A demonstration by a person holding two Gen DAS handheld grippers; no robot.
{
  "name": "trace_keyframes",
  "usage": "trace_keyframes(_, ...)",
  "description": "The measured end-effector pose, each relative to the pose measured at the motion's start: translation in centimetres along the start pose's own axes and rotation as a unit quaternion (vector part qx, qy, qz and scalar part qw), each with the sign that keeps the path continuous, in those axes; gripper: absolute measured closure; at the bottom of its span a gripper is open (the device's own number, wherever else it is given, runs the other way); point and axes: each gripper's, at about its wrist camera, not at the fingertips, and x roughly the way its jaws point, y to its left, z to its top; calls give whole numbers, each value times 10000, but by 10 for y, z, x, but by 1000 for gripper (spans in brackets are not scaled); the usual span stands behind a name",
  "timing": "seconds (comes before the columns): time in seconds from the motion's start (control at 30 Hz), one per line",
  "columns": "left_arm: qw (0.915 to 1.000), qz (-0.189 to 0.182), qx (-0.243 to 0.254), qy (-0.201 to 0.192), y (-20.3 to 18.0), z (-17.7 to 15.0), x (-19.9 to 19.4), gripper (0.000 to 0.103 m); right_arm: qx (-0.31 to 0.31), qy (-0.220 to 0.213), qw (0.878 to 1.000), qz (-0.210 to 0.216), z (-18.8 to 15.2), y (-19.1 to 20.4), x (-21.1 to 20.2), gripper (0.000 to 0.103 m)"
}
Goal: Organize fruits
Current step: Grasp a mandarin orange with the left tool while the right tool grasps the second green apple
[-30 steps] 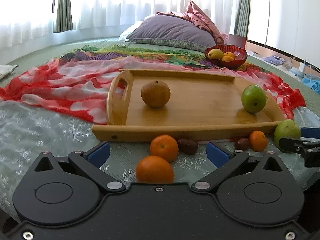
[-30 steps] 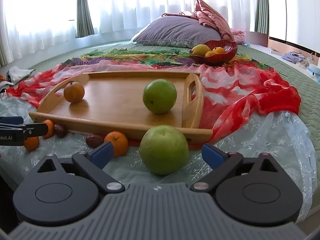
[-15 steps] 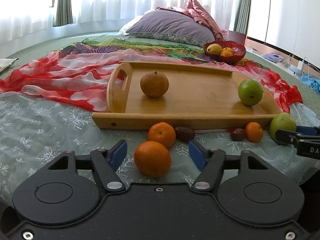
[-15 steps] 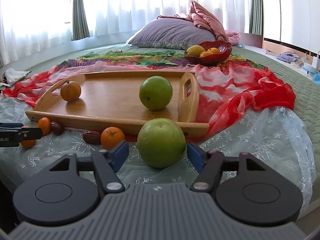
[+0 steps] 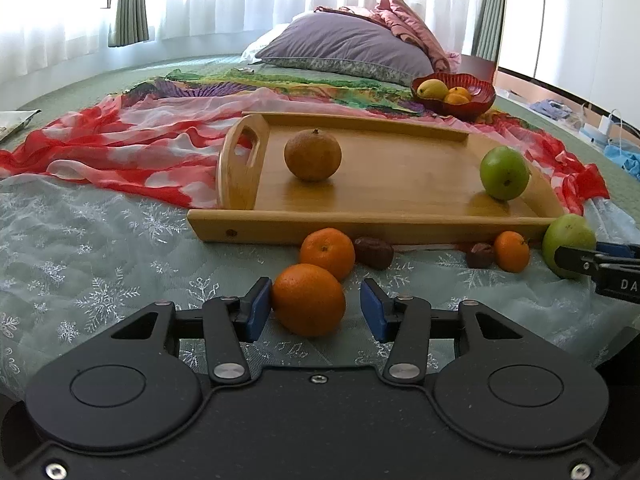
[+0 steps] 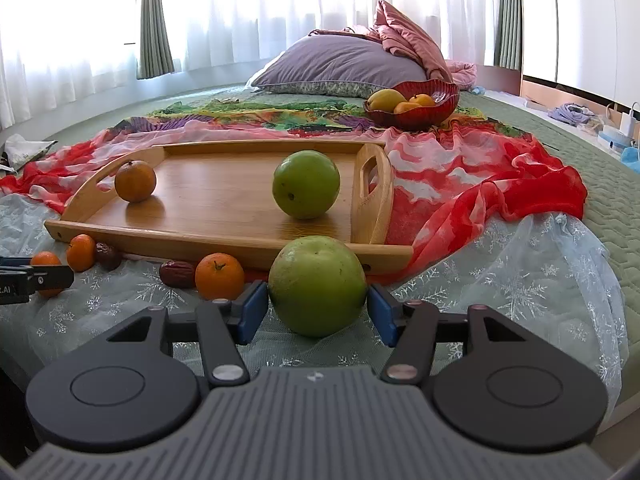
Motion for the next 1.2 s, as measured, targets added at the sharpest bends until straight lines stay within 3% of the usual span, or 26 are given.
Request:
trace_keyframes(0.5, 9999, 88, 98, -106, -4, 1, 2, 66, -24, 34, 10000, -24, -1, 0, 3, 39)
trace_keyframes(0.67, 9998, 116, 131, -128, -5, 1, 1, 67, 166, 219, 9996, 20, -6, -4, 15, 40)
trace_keyframes(1.2, 9986, 205, 38, -484, -1, 27, -12, 67, 230, -97, 9996, -128, -8, -1, 4, 47)
